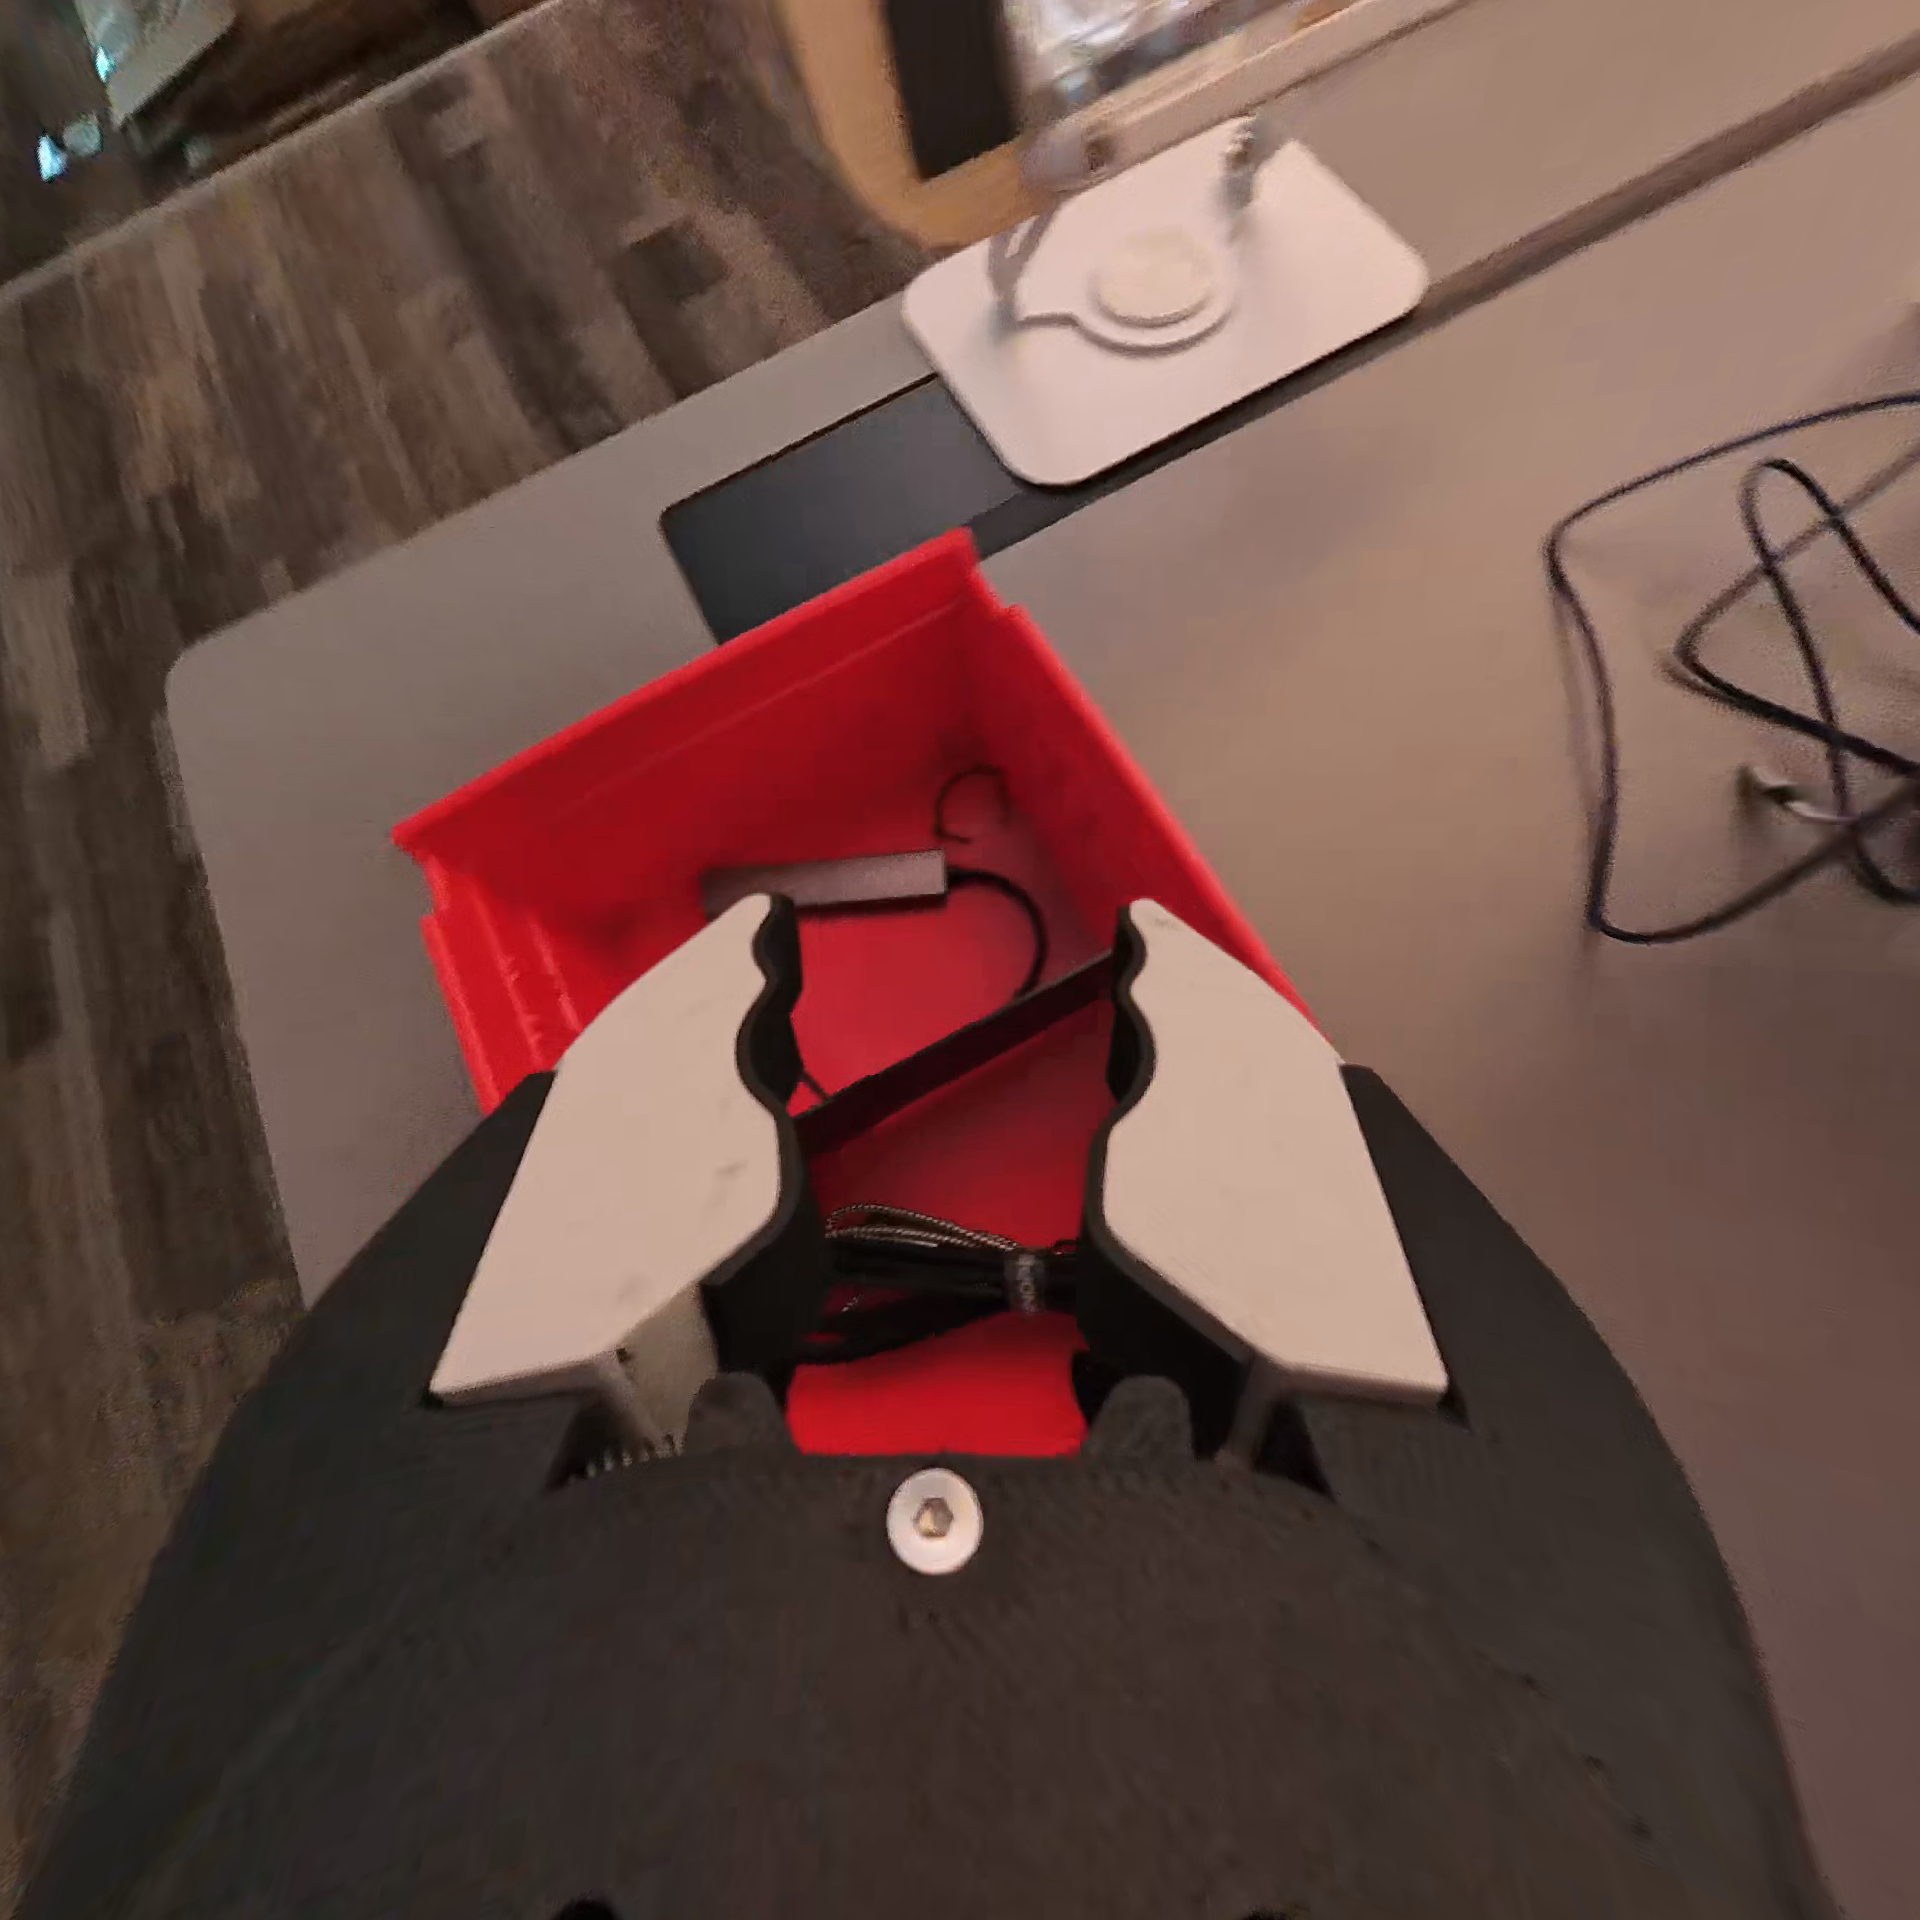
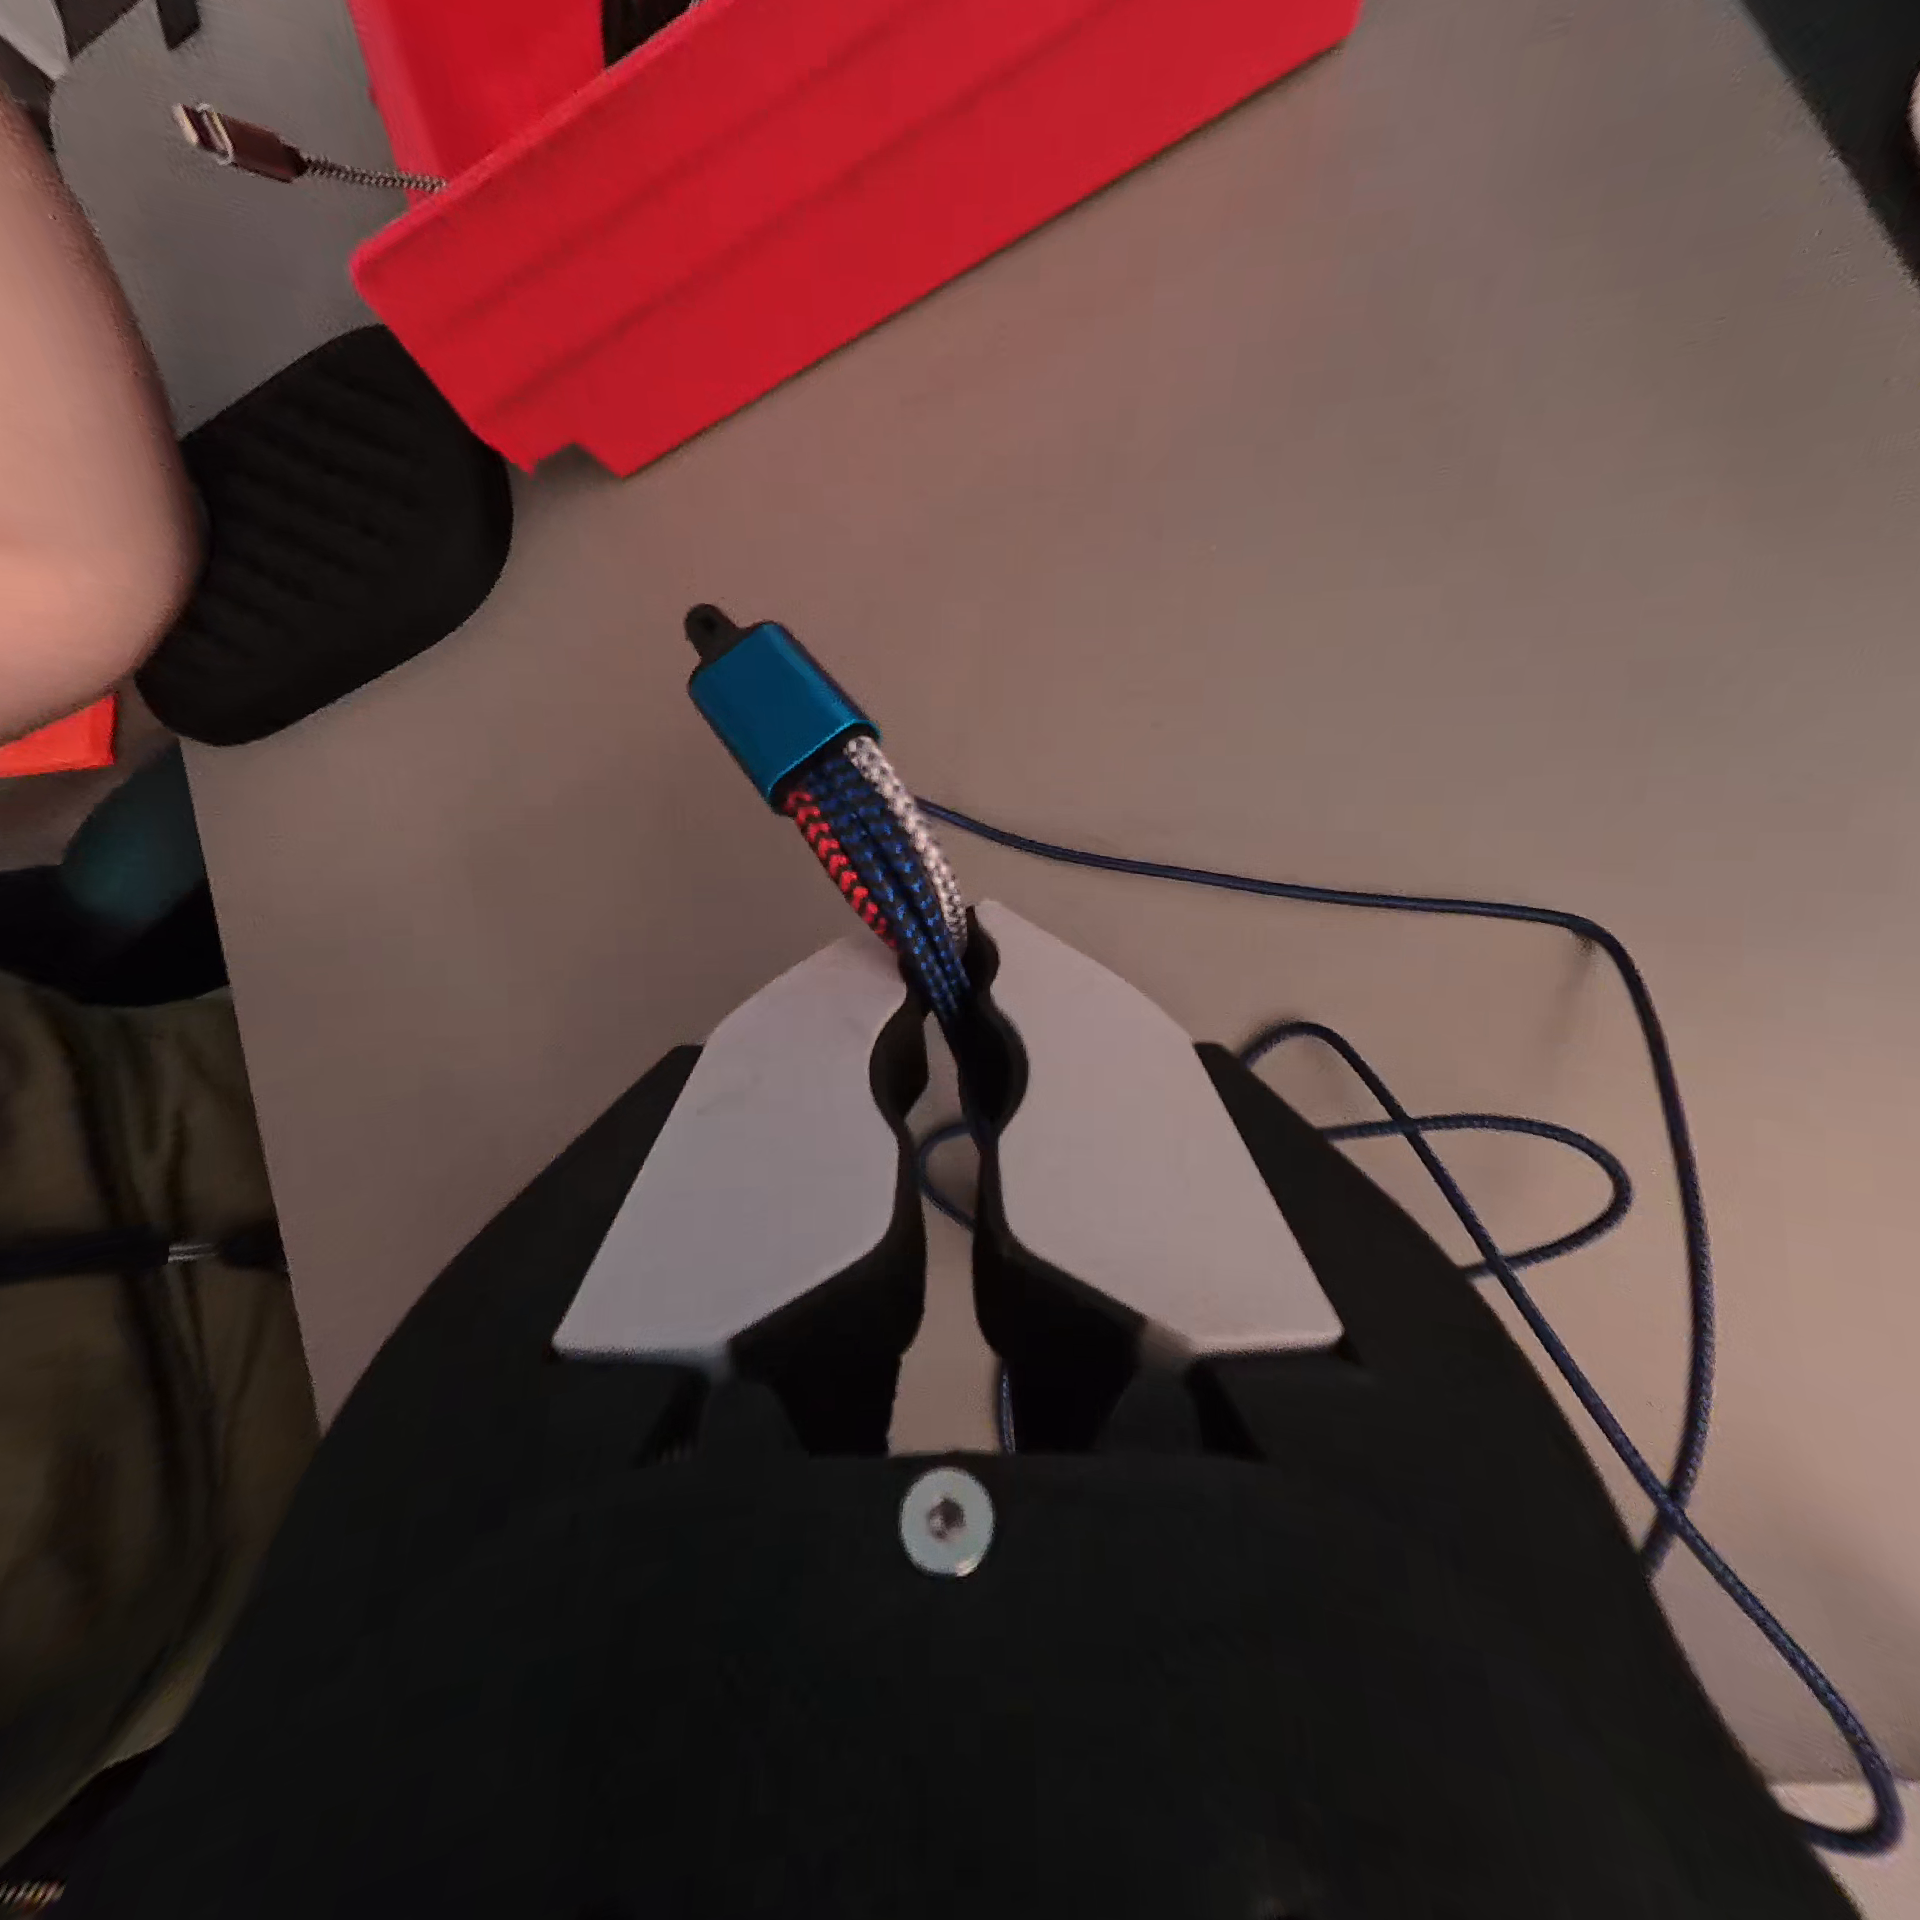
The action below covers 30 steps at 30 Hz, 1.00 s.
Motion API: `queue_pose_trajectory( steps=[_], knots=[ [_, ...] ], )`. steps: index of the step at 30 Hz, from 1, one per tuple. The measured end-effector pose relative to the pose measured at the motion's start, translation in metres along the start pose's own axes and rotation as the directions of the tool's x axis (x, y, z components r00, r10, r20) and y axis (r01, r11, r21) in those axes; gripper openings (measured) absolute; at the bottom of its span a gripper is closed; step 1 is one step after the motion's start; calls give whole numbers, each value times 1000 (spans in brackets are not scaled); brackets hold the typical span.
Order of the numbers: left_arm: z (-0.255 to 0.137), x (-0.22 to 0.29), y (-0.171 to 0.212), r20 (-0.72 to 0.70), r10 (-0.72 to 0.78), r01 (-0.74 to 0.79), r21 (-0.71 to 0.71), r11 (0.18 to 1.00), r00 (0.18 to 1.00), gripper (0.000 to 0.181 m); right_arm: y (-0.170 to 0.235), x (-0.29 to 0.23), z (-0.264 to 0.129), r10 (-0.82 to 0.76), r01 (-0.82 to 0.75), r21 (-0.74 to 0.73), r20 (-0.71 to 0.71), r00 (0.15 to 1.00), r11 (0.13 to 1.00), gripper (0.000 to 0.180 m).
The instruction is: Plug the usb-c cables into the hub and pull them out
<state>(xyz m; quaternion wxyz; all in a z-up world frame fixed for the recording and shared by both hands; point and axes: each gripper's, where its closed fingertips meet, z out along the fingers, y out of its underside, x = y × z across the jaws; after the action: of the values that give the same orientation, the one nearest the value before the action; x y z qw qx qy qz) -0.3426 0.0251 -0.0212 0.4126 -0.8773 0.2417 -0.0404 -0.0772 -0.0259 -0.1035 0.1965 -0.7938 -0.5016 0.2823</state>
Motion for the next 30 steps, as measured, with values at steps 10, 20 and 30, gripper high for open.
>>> queue_pose_trajectory(
  steps=[10, 20, 30],
  knots=[
    [67, -20, -4, -27, 198, -196, 57, 979, 980, 37, 13, -37, 21, -74, 93, -138, 139, 988, 986, 4],
    [131, -26, 64, -454, 634, -776, -287, 561, 626, 46, -3, -17, 9, -20, 35, -75, 184, 983, 997, 3],
    [168, -22, 96, -651, 503, -790, -262, 554, 568, 47, -9, -24, 13, -79, 94, -114, 123, 989, 989, 4]
  ],
)
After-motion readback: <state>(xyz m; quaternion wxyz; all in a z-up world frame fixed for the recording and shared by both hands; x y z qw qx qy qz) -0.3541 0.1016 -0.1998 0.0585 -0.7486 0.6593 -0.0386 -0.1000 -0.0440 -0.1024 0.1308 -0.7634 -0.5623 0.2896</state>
